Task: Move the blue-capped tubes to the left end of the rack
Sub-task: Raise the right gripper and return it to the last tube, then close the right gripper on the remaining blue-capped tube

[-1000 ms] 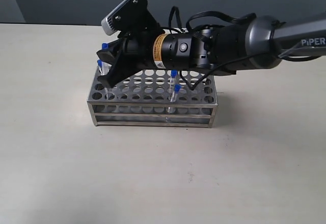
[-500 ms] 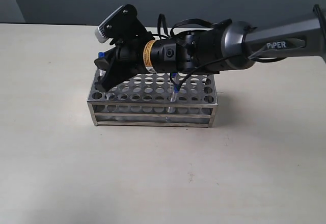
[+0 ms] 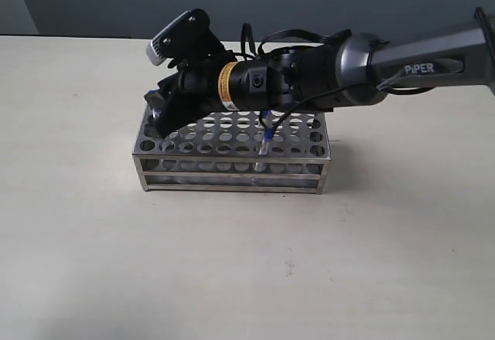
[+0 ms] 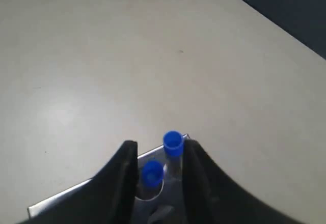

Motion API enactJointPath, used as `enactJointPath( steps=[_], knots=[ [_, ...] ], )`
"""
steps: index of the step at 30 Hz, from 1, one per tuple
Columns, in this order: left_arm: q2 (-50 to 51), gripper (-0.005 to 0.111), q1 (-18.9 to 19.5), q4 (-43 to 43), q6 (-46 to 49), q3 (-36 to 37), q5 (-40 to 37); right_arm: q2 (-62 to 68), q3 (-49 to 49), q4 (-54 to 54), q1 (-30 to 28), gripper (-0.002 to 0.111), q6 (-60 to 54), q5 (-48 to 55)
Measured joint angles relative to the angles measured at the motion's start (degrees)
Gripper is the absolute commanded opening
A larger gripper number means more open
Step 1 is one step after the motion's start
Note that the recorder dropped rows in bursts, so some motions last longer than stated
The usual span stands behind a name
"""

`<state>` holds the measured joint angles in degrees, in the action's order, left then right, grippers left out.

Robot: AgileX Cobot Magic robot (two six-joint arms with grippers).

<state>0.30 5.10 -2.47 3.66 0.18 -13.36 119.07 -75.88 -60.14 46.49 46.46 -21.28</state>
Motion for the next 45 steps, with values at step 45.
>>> enactJointPath(
  steps=[45],
  knots=[
    [0.00,0.001,0.00,0.00,0.00,0.00,0.00,-23.99,37.82,5.18,-8.51,0.047,-1.21,1.66]
  ],
)
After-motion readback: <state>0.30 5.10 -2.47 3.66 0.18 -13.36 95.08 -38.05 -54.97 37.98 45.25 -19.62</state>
